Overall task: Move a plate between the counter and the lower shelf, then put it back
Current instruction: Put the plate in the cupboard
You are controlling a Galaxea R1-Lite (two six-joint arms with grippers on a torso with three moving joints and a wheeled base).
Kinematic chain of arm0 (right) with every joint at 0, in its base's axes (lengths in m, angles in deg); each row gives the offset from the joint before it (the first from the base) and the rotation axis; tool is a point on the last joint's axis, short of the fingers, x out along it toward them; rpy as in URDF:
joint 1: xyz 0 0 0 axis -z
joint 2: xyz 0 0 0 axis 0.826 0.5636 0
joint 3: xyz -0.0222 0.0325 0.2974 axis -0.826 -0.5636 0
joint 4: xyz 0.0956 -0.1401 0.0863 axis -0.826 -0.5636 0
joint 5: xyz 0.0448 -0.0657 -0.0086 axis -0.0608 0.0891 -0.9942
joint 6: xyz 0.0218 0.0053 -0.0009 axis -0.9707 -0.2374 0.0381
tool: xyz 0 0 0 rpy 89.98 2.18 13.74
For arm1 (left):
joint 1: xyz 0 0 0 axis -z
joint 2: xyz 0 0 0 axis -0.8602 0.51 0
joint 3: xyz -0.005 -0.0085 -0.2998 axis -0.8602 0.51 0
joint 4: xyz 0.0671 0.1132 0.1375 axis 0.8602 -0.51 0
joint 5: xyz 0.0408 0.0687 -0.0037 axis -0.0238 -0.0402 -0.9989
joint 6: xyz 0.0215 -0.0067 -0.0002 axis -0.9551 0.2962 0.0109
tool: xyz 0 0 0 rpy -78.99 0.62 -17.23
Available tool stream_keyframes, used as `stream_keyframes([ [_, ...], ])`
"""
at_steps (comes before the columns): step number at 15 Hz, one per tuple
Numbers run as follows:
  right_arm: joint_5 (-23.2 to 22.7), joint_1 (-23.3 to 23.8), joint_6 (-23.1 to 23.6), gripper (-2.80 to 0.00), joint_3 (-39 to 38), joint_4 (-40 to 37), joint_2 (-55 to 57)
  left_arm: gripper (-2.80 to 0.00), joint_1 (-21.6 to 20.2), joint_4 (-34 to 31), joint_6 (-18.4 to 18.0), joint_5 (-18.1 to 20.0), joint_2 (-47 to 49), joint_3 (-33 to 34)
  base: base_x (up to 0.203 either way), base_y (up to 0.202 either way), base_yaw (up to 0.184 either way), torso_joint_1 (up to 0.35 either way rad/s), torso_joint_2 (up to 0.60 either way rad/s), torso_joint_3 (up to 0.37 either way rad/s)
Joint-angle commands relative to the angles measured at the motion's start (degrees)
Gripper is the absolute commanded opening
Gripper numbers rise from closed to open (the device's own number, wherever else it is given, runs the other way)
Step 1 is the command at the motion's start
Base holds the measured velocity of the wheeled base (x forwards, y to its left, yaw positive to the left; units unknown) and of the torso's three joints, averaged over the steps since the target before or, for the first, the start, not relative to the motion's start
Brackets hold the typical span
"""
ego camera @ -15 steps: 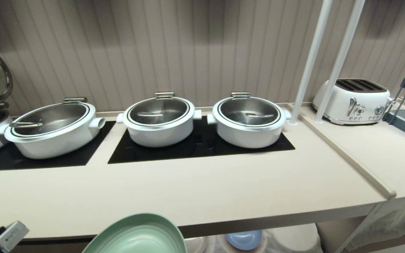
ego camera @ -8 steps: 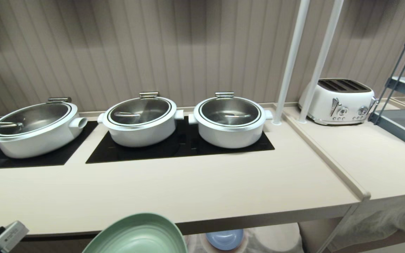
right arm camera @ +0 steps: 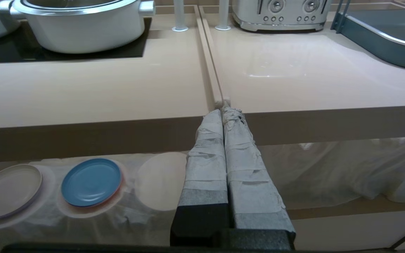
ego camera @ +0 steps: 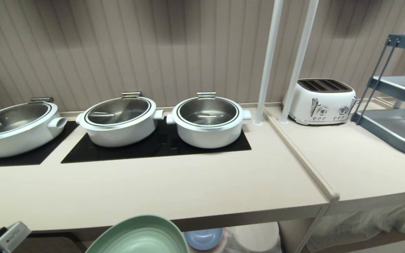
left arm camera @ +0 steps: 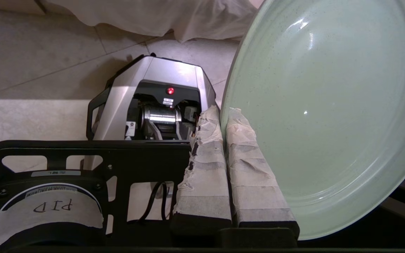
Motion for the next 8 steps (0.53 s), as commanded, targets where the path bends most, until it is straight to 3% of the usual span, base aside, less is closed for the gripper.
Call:
stream_keyframes([
  [1,0.0,0.0,0.0,-2.80,0.0,0.0,0.0,-2.80,0.2,-0.3,0.3,0.0,0.0,0.0,0.000,-0.193,0.002,-0.002,0.01,-0.002],
  [8,0.0,0.0,0.0,-2.80,0.0,0.0,0.0,-2.80,1.0,-0.5,0.3,0.3,-0.5,0.5,0.000,-0.193,0.000,0.001,0.00,0.002],
])
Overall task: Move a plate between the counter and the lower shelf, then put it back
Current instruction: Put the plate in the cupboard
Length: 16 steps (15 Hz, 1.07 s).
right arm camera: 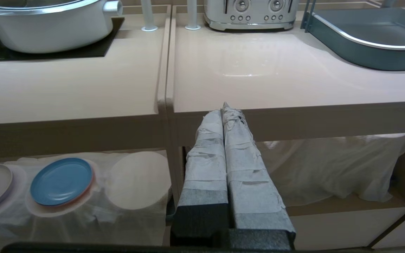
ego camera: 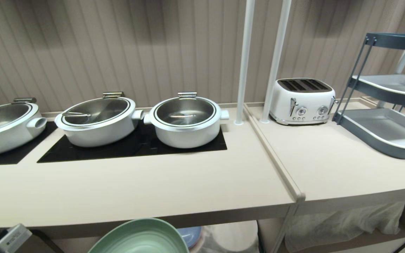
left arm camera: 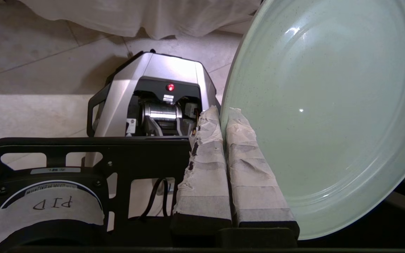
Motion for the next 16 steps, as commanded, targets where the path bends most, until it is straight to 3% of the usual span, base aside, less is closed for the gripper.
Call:
stream_keyframes([
  [1,0.0,0.0,0.1,-2.80,0.0,0.0,0.0,-2.80,0.2,-0.1,0.2,0.1,-0.1,0.1,0.000,-0.194,0.004,-0.002,0.00,0.002],
  [7,0.0,0.0,0.0,-2.80,0.0,0.0,0.0,-2.80,4.9,-2.7,0.4,0.2,-2.6,0.6,0.000,-0.196,0.001,0.003,0.00,0.002],
  [16,0.0,0.0,0.1,-2.80,0.0,0.0,0.0,-2.80,4.9,-2.7,0.5,0.2,-2.6,0.6,0.000,-0.180,-0.001,0.000,0.00,0.001],
])
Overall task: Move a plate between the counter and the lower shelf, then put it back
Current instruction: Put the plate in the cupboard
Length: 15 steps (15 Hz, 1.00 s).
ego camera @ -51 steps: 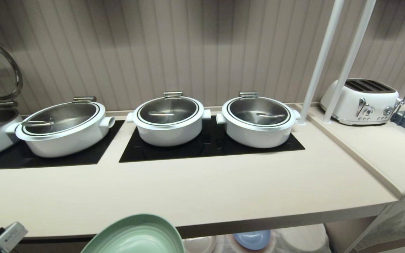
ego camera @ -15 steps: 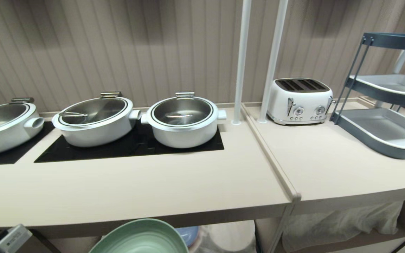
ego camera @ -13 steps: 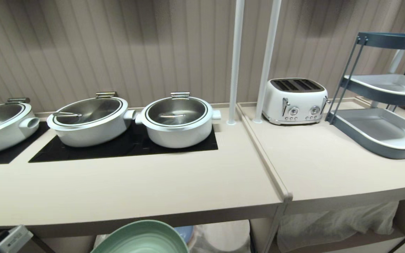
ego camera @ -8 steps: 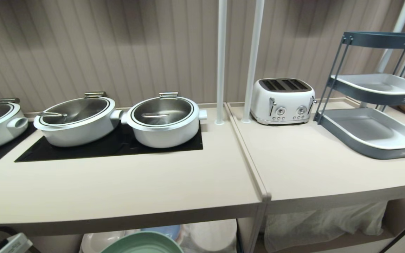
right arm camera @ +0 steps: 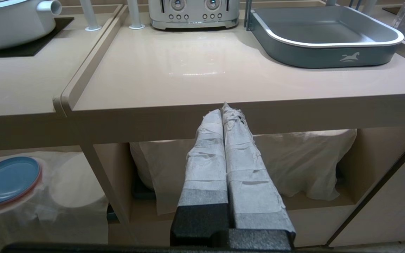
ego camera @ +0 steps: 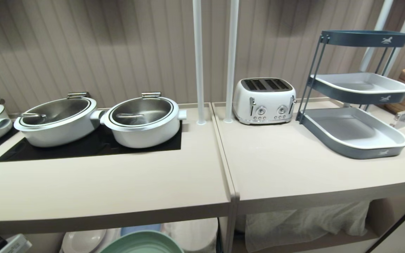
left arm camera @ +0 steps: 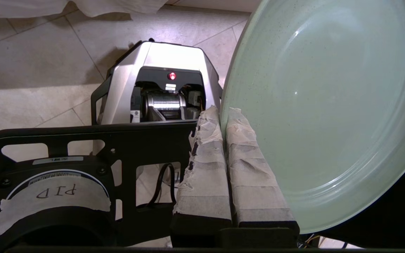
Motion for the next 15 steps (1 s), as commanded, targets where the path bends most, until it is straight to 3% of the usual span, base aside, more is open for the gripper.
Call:
stream_keyframes([
  [1,0.0,0.0,0.0,-2.80,0.0,0.0,0.0,-2.80,0.1,-0.2,0.3,0.0,0.0,-0.1,0.000,-0.054,-0.001,0.002,0.00,0.002],
  [10,0.0,0.0,0.0,-2.80,0.0,0.0,0.0,-2.80,0.7,-0.4,0.1,-0.1,-1.2,-0.6,0.000,0.000,0.000,0.000,0.00,0.000],
  [15,0.0,0.0,0.1,-2.80,0.0,0.0,0.0,-2.80,3.3,-5.1,0.1,-0.2,-3.5,-0.7,0.000,0.000,0.000,0.000,0.00,0.000],
])
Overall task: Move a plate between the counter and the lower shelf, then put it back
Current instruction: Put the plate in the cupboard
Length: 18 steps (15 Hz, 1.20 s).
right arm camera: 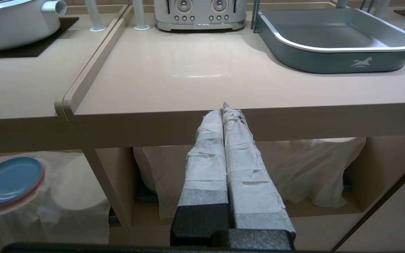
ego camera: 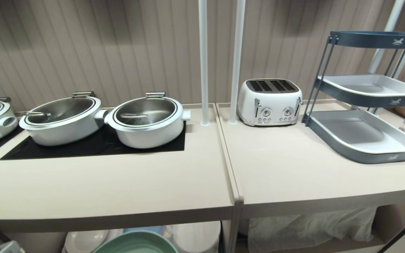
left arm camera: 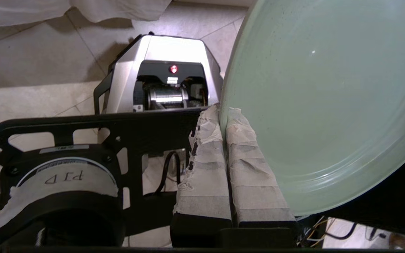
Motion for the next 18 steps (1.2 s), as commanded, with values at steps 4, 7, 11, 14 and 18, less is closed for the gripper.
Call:
stream_keyframes([
  [4,0.0,0.0,0.0,-2.80,0.0,0.0,0.0,-2.80,1.2,-0.9,0.2,-0.1,-0.6,0.0,0.000,0.000,0.000,0.000,0.00,0.000],
  [7,-0.1,0.0,0.0,-2.80,0.0,0.0,0.0,-2.80,1.2,-0.8,0.3,-0.4,-0.5,-0.1,0.000,0.000,0.000,0.000,0.00,0.000],
  [11,-0.1,0.0,0.0,-2.80,0.0,0.0,0.0,-2.80,0.7,-0.8,1.1,-0.8,-0.4,0.3,0.000,0.000,0.000,0.000,0.00,0.000],
  [14,0.0,0.0,0.0,-2.80,0.0,0.0,0.0,-2.80,-1.0,-0.9,2.2,-0.8,0.6,0.4,0.000,0.000,0.000,0.000,0.00,0.000],
  [18,0.0,0.0,0.0,-2.80,0.0,0.0,0.0,-2.80,-4.1,-0.8,2.5,-0.8,2.3,0.0,0.000,0.000,0.000,0.000,0.00,0.000],
])
